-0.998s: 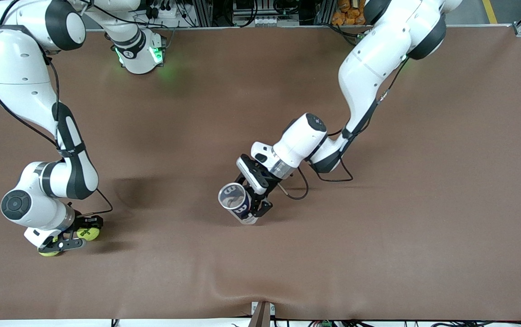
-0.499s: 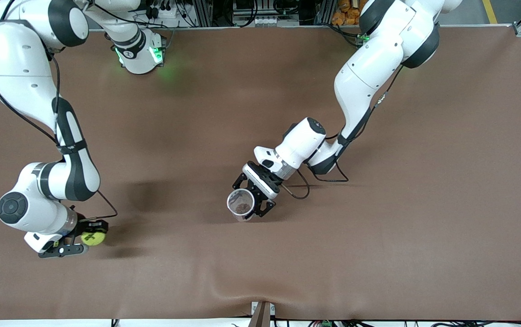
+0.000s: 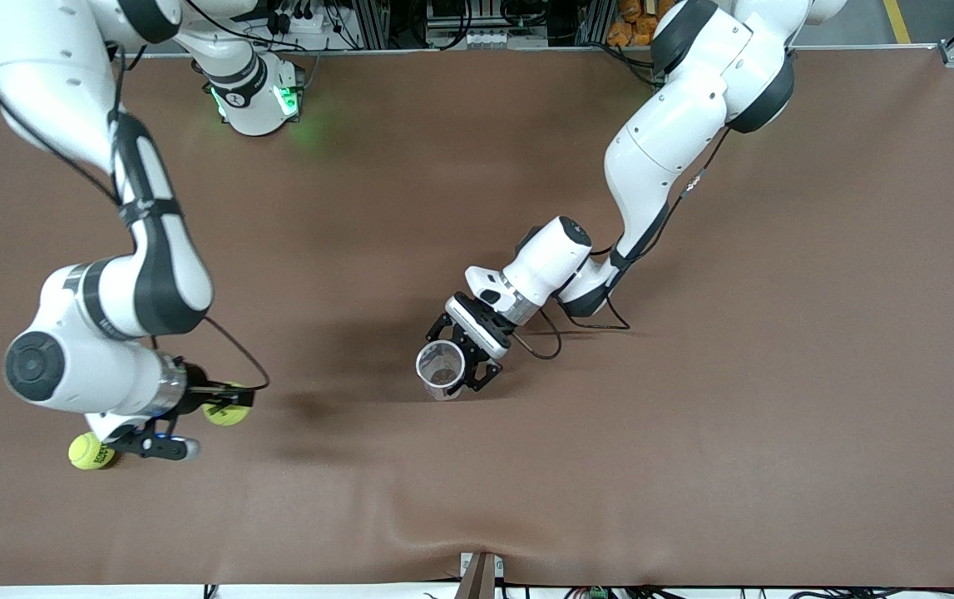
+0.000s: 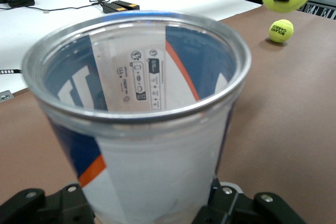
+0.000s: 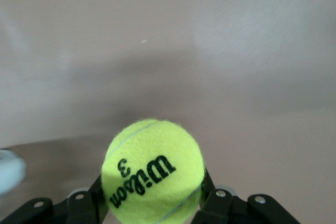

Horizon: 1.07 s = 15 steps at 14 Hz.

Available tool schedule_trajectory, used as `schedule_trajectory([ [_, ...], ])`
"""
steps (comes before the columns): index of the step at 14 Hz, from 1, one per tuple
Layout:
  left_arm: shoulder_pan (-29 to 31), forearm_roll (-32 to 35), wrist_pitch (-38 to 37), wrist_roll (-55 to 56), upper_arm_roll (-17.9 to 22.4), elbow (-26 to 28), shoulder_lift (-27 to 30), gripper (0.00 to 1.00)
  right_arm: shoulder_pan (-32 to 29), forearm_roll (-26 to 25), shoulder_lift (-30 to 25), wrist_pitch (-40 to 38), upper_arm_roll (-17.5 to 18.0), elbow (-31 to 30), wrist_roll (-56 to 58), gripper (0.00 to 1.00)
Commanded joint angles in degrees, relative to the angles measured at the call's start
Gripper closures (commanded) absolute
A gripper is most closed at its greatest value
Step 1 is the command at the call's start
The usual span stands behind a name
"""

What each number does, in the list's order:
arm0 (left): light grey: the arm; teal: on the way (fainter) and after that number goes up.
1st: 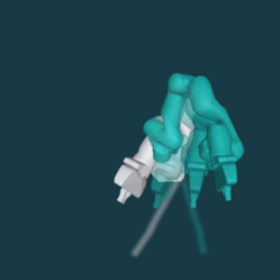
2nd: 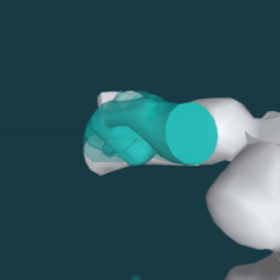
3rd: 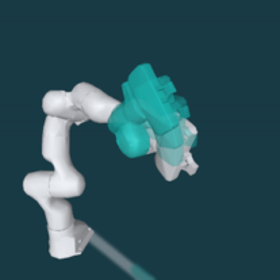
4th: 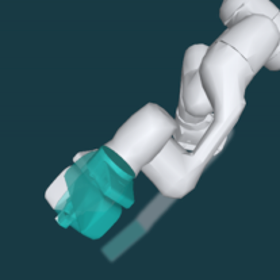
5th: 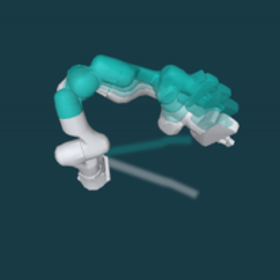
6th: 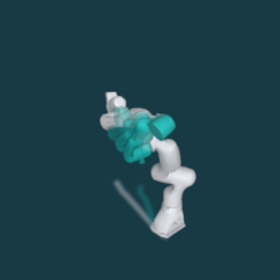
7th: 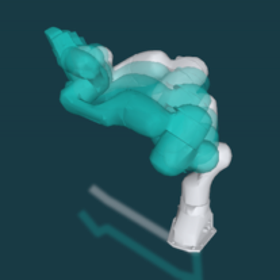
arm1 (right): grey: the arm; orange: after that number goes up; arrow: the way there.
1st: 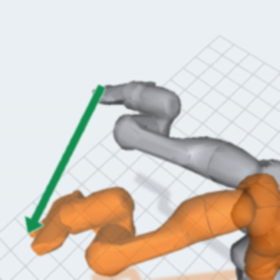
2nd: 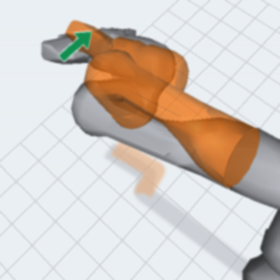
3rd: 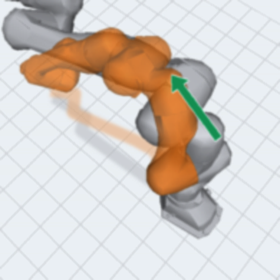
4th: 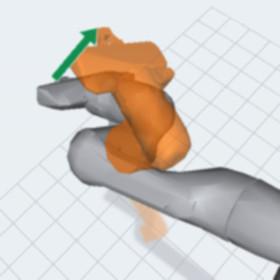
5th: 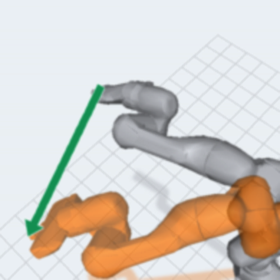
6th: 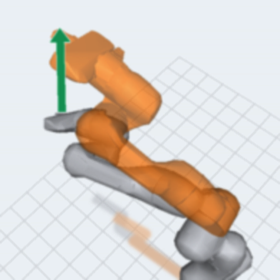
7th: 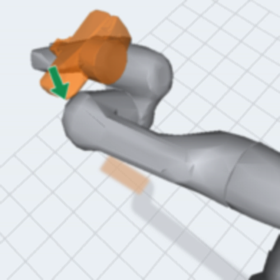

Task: Insert tennis ball vertically with right arm
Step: 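Grasp the Wilson tennis ball with the right gripper, then carry the ball over the tube opening with the right gripper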

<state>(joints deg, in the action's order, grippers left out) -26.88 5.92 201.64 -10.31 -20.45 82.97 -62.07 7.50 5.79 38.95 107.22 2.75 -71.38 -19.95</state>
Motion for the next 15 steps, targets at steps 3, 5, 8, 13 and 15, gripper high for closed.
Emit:
schedule_trajectory([
  [3, -0.1, 0.3, 0.8, -0.7, -0.2, 1.1, -0.2, 0.27, 9.5, 1.8, 0.6, -1.7, -0.4, 5.3, -23.9, 0.73],
  [5, -0.5, 0.6, 0.8, -0.7, -0.1, 1.0, -0.2, 0.27, 11.8, 4.9, 1.0, -1.4, -0.5, 7.7, -32.3, 0.73],
  [8, -1.2, 0.4, 0.8, -0.6, 0.1, 1.0, -0.2, 0.26, 12.8, 13.2, 1.1, 1.8, -0.5, 8.1, -37.8, 0.73],
  [13, -1.6, 1.2, 0.8, -0.8, 0.5, 1.0, -0.2, 0.22, 13.9, 24.8, 1.5, 4.1, -0.6, 7.6, -37.7, 0.78],
  [15, -1.7, 1.3, 0.8, -0.6, 0.6, 1.0, -0.2, 0.22, 15.5, 29.4, 2.2, 4.2, -0.6, 7.4, -37.8, 0.78],
])
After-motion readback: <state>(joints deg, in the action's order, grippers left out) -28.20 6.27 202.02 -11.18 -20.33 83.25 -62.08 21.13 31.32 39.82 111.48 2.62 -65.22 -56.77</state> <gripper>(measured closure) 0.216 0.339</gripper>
